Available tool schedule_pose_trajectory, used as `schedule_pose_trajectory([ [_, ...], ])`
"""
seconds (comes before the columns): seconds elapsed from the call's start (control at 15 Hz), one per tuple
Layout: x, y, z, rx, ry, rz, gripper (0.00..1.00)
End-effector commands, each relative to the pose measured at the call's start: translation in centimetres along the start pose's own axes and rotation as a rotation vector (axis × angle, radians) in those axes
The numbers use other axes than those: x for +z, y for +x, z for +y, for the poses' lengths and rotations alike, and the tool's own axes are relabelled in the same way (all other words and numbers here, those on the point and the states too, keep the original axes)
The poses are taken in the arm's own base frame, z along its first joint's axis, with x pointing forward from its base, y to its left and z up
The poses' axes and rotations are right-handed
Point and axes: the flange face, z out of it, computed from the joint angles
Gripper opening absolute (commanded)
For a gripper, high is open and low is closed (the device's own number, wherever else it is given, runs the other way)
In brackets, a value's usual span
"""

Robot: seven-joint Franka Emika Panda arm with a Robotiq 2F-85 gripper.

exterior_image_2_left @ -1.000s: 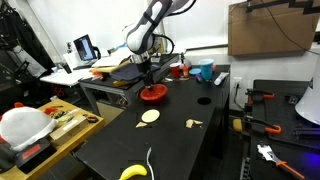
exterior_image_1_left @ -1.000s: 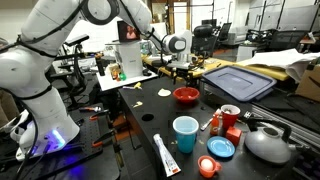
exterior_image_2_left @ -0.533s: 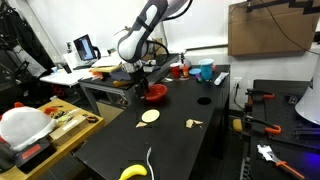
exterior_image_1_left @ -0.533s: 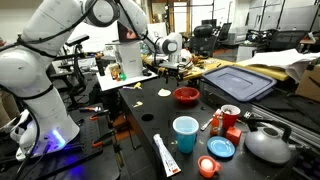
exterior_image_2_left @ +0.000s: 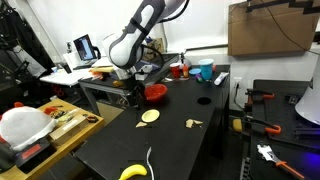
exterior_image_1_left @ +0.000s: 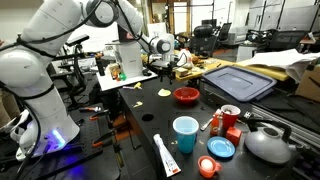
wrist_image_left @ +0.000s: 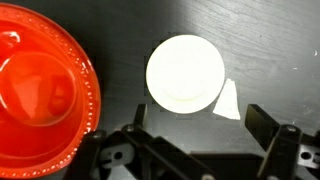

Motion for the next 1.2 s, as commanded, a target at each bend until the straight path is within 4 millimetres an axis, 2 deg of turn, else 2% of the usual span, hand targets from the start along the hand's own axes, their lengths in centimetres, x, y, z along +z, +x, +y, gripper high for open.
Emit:
schedule_pose_trajectory([
  [0.0, -0.5, -0.9, 0.2, 0.075, 0.054, -0.041, 1.0],
  [0.07, -0.2, -1.1, 1.3, 0.09, 0.072, -0.049, 1.0],
  [0.13, 0.2, -0.2, -0.1, 0.049, 0.039, -0.022, 1.0],
  [0.4, 0.3, -0.6, 1.6, 0.082, 0.056, -0.033, 1.0],
  [1.13, 0.4, -0.8, 1.1, 0.094, 0.035, -0.022, 1.0],
])
